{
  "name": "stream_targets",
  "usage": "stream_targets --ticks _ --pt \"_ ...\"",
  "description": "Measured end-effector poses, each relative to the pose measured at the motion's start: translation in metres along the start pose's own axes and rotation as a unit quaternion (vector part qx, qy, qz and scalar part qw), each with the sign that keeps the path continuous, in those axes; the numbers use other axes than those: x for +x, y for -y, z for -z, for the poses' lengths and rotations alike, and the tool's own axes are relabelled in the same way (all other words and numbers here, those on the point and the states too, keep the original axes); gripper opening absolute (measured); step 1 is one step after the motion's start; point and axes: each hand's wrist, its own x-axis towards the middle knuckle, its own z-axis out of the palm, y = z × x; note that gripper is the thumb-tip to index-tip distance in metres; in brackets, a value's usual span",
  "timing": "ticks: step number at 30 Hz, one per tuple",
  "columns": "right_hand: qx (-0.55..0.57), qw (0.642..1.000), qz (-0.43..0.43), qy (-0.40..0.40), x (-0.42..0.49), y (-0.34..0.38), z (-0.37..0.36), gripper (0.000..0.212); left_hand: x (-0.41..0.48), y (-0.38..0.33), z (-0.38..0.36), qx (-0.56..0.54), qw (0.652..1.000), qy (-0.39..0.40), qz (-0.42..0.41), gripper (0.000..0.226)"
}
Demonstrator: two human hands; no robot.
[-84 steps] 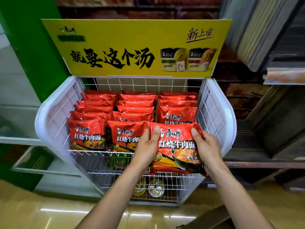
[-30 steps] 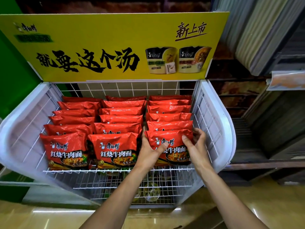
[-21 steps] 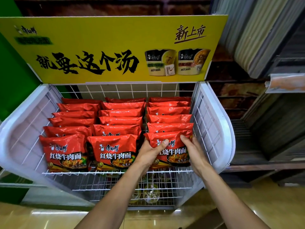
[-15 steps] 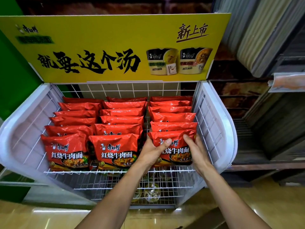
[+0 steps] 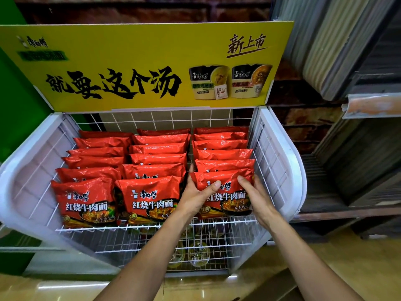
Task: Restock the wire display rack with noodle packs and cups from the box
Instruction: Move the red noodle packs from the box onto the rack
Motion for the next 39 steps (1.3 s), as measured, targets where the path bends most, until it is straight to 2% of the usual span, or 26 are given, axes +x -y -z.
stream_targets --ticks 7,10,14,19,24,30,35,37,39 --pt "-0.027 0.999 0.011 -0.017 -0.007 0.0 -0.001 0.103 -0.012 -0.001 0.004 0.018 1.0 -0.001 0.012 0.12" --pt "-0.026 0.999 0.021 -0.014 -0.012 0.0 -0.002 0.097 -0.019 0.002 0.005 0.034 0.999 0.001 0.024 0.118" --pt "-0.02 1.0 0.015 0.001 -0.015 0.002 -0.005 0.085 -0.021 0.0 0.001 0.042 0.998 0.022 0.031 0.103" --pt "-0.005 1.0 0.008 0.016 -0.02 0.005 -0.006 0.088 -0.018 -0.007 -0.002 0.05 0.998 0.004 0.037 0.103" --pt "0.002 0.998 -0.011 0.055 -0.025 0.011 -0.005 0.093 -0.018 -0.008 -0.001 0.04 0.999 -0.004 0.035 0.092" --pt "-0.013 0.997 -0.005 0.07 -0.028 0.016 -0.009 0.092 -0.023 -0.012 0.002 0.038 0.998 0.005 0.049 0.097" --pt "-0.012 0.999 0.017 0.042 -0.036 0.019 -0.014 0.056 -0.031 -0.017 0.003 0.038 0.998 0.016 0.055 0.109" --pt "-0.015 0.999 0.02 0.025 -0.038 0.018 -0.014 0.06 -0.035 -0.016 0.005 0.04 0.998 0.02 0.055 0.112" --pt "-0.013 0.999 0.032 0.007 -0.042 0.019 -0.015 0.076 -0.037 -0.015 0.007 0.048 0.997 0.018 0.054 0.108"
